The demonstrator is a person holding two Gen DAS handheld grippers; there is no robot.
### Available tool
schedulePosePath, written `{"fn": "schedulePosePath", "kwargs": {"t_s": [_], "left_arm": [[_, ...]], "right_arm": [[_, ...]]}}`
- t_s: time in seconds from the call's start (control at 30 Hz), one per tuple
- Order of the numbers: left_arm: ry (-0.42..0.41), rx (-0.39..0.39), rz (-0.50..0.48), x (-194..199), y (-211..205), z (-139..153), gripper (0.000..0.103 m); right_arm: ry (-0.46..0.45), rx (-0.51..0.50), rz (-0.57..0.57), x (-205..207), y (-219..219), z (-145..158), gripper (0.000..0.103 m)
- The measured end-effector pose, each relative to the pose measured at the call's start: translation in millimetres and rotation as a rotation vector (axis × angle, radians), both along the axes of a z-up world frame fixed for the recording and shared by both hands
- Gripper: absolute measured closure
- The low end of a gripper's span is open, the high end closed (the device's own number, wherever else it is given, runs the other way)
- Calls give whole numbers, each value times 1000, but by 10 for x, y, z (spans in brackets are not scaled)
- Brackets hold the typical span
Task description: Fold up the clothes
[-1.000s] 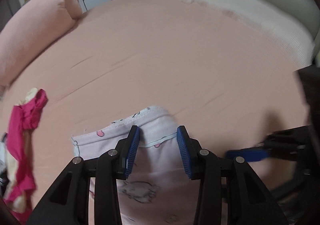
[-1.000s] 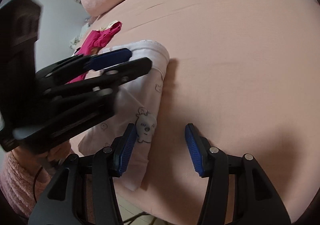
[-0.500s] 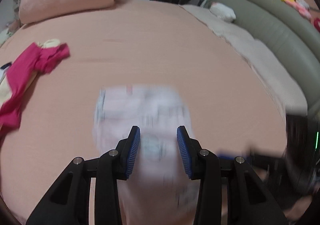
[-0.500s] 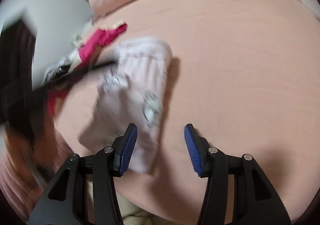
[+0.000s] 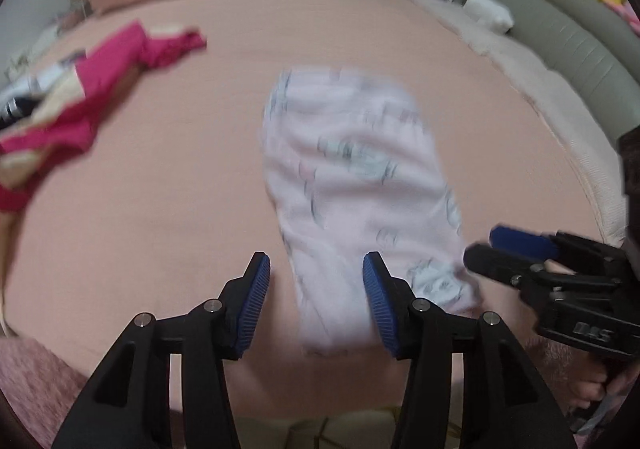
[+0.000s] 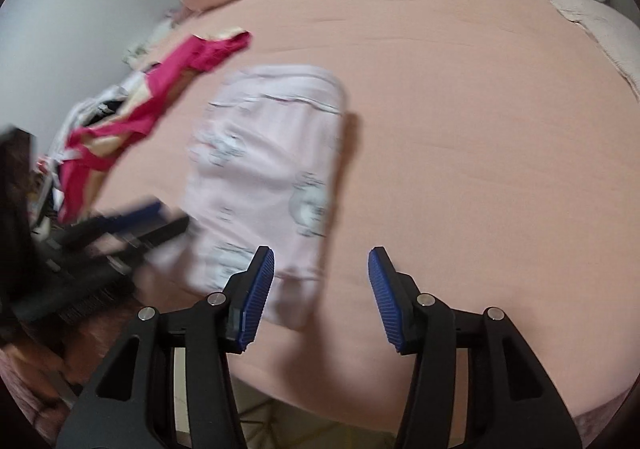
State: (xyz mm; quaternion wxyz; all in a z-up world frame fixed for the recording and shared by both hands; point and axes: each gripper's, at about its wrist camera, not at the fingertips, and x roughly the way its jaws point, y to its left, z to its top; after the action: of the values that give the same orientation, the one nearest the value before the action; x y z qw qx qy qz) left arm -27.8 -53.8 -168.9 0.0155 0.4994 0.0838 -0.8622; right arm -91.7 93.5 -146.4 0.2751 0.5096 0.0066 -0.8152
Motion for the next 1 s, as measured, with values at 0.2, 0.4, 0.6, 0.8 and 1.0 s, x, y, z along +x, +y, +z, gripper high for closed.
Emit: {"fn": "schedulePosePath", "kwargs": {"t_s": [0.2, 0.4, 0.6, 0.8, 1.0], "left_arm": [[23, 143, 127, 151, -379, 70, 53], [-40, 410, 183, 178, -576, -230, 54], [-55, 435, 133, 220, -394, -206, 83], [-72, 440, 127, 222, -368, -170, 85], [-110, 463, 141, 99, -424, -243, 83]], "right_arm": [[0, 114, 13, 165, 44, -64, 52], [-109, -20, 63, 280, 42, -136, 52], [-213, -165, 29, 330, 277, -284, 46], [-345, -432, -157, 126, 438, -515, 47], [-239, -302, -118, 73, 76, -482, 83]]}}
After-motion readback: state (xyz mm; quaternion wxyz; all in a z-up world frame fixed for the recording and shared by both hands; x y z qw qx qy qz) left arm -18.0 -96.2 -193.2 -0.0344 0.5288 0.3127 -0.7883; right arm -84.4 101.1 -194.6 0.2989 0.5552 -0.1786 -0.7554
